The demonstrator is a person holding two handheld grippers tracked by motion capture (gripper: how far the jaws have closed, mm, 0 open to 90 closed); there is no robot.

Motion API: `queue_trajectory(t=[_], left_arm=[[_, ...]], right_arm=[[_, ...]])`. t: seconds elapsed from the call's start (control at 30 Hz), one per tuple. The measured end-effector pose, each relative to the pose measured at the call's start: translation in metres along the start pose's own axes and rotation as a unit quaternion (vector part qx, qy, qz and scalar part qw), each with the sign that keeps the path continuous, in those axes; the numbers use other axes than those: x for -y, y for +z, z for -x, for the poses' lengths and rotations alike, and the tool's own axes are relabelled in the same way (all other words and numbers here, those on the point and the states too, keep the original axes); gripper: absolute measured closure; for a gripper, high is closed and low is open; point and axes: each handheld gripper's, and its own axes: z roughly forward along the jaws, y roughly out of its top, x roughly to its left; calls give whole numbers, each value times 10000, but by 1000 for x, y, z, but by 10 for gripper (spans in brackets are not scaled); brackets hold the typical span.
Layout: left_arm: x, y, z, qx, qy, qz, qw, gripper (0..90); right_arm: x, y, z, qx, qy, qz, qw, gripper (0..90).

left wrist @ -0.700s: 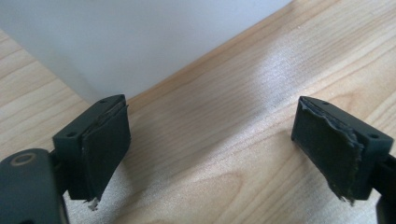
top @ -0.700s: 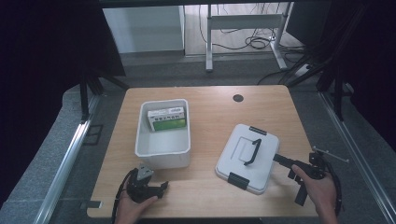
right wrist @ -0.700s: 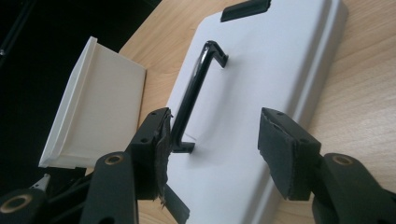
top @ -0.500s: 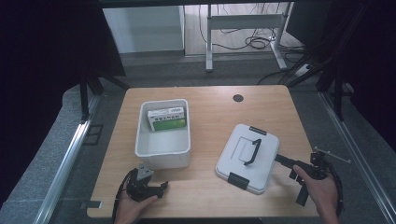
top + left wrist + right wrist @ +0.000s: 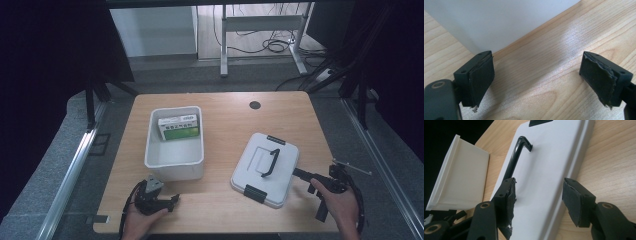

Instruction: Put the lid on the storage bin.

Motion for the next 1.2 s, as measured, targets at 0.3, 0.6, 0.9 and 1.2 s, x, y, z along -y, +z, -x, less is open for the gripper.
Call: queue_trajectory(t=[0.3,0.6,0.9,1.2], left_arm=[[1,0,0,-6,-14,0,10000,125],[1,0,0,-6,-14,0,10000,125],[1,-1,1,4,-4,6,10000,127],[2,-2,0,15,6,8,10000,129]], right_arm=[[0,1,2,-3,43,-35,10000,442],[-1,3,2,6,35,-51,10000,442],[-3,0,4,-25,75,40,10000,441],[-6,-4,4,-95,122,157,9998,443]])
